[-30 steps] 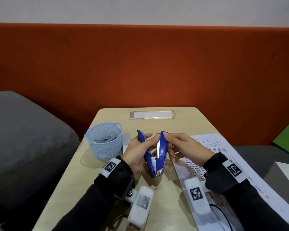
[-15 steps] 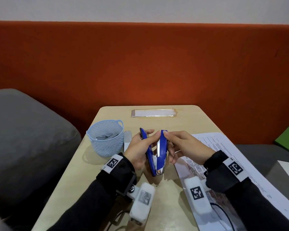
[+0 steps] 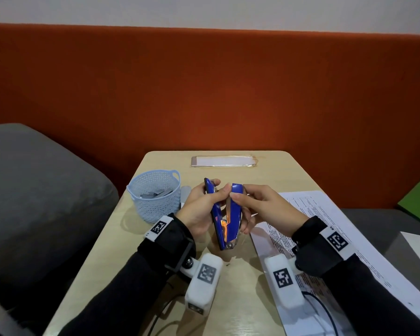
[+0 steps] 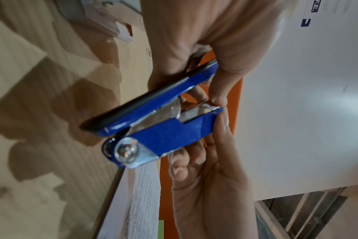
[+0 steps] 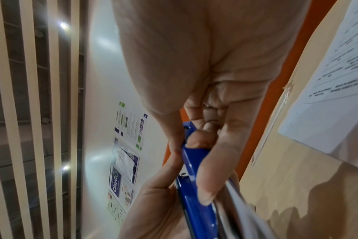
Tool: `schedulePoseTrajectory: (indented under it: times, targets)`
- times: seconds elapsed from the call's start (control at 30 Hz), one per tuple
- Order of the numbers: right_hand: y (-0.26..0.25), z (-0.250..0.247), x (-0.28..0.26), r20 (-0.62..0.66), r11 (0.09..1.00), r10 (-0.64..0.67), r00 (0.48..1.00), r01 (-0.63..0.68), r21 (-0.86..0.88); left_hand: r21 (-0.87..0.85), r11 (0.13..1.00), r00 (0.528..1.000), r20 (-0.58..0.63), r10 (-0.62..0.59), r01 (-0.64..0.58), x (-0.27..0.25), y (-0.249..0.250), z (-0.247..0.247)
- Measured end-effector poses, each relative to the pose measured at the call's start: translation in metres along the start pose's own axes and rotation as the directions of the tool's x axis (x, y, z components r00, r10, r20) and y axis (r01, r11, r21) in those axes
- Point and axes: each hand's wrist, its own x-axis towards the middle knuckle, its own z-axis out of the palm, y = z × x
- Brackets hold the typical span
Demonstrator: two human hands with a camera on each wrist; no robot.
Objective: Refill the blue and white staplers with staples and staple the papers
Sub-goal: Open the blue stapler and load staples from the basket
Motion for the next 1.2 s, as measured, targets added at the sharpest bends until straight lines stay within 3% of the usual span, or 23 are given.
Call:
schedulePoseTrajectory:
  times: [0.33, 0.53, 0.73, 0.87, 0.97, 1.07, 1.2]
  targets:
    - [0.001, -0.001, 0.002, -0.016, 0.998, -0.057, 0.998, 0.057, -0.016, -0.037, 0.998, 0.998, 0.017, 0.054, -0.054, -0.005, 0.003, 0.010]
    - [-0.004, -0.010, 0.000, -0.141, 0.990, -0.112, 0.984, 0.122, 0.068, -0.139, 0.981, 0.985, -0.128, 0.118, -0.136, 0.001, 0.024, -0.001]
    - [-0.010, -0.015, -0.004, -0.183, 0.976, -0.190, 0.965, 0.207, 0.075, -0.225, 0.955, 0.980, -0.015, 0.197, -0.195, -0.008, 0.032, 0.006]
    - [-0.010, -0.017, -0.007, -0.173, 0.961, -0.248, 0.953, 0.265, 0.083, -0.307, 0.929, 0.978, -0.021, 0.208, -0.205, -0.009, 0.039, -0.002]
    - [-0.012, -0.018, -0.009, -0.167, 0.952, -0.284, 0.944, 0.298, 0.066, -0.339, 0.899, 0.958, -0.026, 0.286, -0.278, -0.010, 0.048, -0.009]
    - [-0.013, -0.016, -0.010, -0.120, 0.961, -0.272, 0.955, 0.277, 0.025, -0.366, 0.851, 0.921, -0.050, 0.386, -0.377, -0.011, 0.059, -0.019]
    - [-0.012, -0.014, -0.008, -0.059, 0.986, -0.167, 0.984, 0.168, 0.017, -0.489, 0.775, 0.902, -0.056, 0.429, -0.399, -0.006, 0.069, -0.034]
